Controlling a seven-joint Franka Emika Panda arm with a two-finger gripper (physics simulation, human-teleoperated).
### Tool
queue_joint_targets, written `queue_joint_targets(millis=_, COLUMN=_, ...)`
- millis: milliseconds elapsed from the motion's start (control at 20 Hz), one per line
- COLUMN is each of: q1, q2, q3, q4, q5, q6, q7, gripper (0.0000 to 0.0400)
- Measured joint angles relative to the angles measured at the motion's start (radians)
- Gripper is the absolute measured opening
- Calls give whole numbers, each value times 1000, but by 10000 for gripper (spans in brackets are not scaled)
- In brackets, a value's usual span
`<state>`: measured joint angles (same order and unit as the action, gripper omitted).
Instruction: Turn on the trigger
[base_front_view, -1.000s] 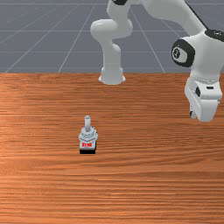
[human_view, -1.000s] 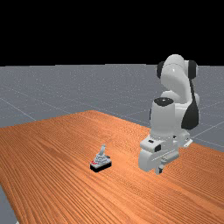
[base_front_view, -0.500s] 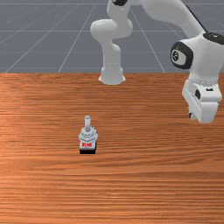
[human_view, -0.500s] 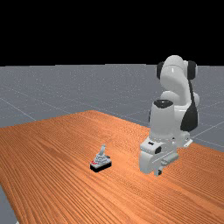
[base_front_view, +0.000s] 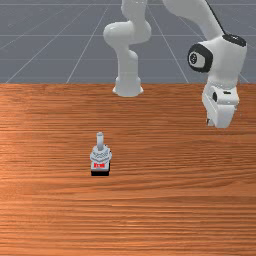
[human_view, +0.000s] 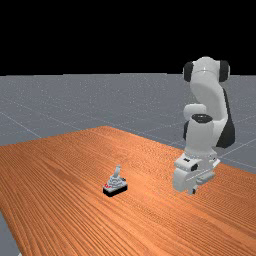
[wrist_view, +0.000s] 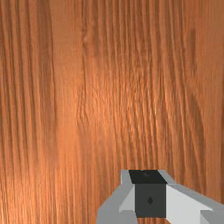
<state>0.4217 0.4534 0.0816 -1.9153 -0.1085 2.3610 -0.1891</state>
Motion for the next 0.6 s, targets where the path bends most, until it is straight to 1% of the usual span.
queue_joint_targets(millis=50, q1=-34, q2=-62, q3=46, q4=-115, q5=89, q6=91, q7=-60, gripper=0)
queue_joint_targets(millis=100, q1=-34, q2=-109, q3=63, q4=-192, q5=119, q6=129, q7=-68, gripper=0)
queue_joint_targets(millis=150, q1=-57, q2=-139, q3=103, q4=-249, q5=202, q6=170, q7=-133, gripper=0)
queue_joint_targets(millis=200, q1=-53, q2=-168, q3=111, q4=-293, q5=223, q6=191, q7=-139, gripper=0)
queue_joint_targets(millis=250, q1=-31, q2=-190, q3=99, q4=-325, q5=193, q6=198, q7=-99, gripper=0)
queue_joint_targets(millis=300, q1=15, q2=-196, q3=63, q4=-312, q5=86, q6=120, q7=11, gripper=0)
queue_joint_targets(millis=350, q1=25, q2=-240, q3=68, q4=-382, q5=71, q6=169, q7=20, gripper=0)
queue_joint_targets(millis=400, q1=35, q2=-273, q3=77, q4=-431, q5=76, q6=185, q7=35, gripper=0)
queue_joint_targets(millis=550, q1=82, q2=-403, q3=122, q4=-609, q5=112, q6=234, q7=63, gripper=0)
queue_joint_targets(millis=600, q1=103, q2=-414, q3=132, q4=-610, q5=40, q6=176, q7=202, gripper=0)
